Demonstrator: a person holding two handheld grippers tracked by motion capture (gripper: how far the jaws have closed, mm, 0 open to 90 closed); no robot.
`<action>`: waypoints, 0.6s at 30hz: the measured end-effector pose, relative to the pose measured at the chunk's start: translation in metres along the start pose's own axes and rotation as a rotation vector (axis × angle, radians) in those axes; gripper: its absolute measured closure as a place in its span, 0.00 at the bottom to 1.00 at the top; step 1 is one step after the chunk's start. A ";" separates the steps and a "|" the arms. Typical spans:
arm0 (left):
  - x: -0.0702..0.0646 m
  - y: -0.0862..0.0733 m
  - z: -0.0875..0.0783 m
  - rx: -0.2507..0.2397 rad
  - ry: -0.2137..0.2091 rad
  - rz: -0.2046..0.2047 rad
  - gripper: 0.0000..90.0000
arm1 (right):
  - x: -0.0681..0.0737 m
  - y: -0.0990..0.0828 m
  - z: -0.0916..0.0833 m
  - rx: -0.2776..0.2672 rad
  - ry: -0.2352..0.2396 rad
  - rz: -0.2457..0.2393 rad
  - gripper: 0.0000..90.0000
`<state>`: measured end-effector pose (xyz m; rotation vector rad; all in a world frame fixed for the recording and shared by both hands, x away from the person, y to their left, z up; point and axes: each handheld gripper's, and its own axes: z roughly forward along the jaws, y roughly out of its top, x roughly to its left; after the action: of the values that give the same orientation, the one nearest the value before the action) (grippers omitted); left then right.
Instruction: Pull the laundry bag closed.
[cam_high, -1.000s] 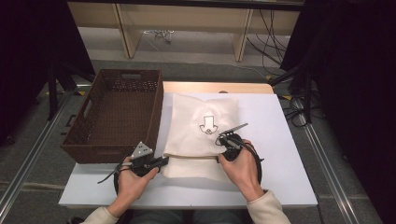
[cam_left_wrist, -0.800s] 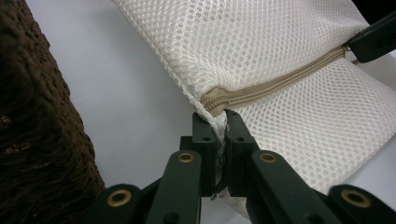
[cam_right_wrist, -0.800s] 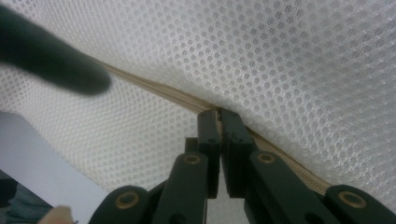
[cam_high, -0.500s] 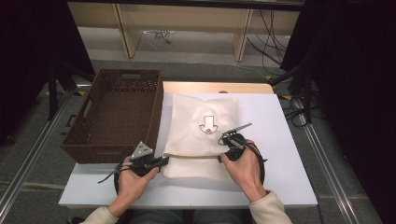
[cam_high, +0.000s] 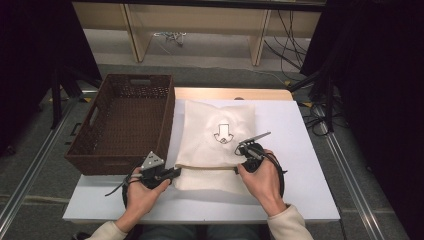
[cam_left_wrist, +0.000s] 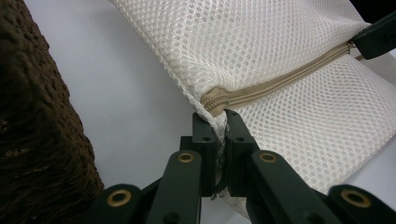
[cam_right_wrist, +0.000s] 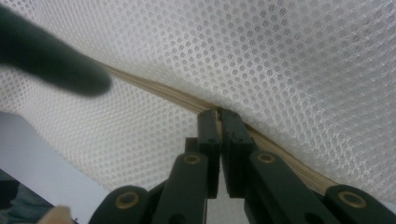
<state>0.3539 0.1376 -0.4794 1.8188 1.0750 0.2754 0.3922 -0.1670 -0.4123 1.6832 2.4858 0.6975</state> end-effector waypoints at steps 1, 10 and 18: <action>0.001 0.000 0.000 0.003 -0.001 0.000 0.95 | 0.000 0.000 0.000 0.004 -0.001 0.009 0.98; 0.002 0.000 -0.001 0.006 0.004 0.003 0.95 | 0.001 -0.001 -0.004 0.009 -0.013 0.050 0.98; 0.001 0.001 0.000 -0.001 0.006 0.001 0.95 | 0.003 -0.001 -0.006 0.026 -0.010 0.076 0.98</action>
<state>0.3548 0.1386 -0.4792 1.8186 1.0782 0.2823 0.3883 -0.1665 -0.4065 1.7935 2.4462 0.6643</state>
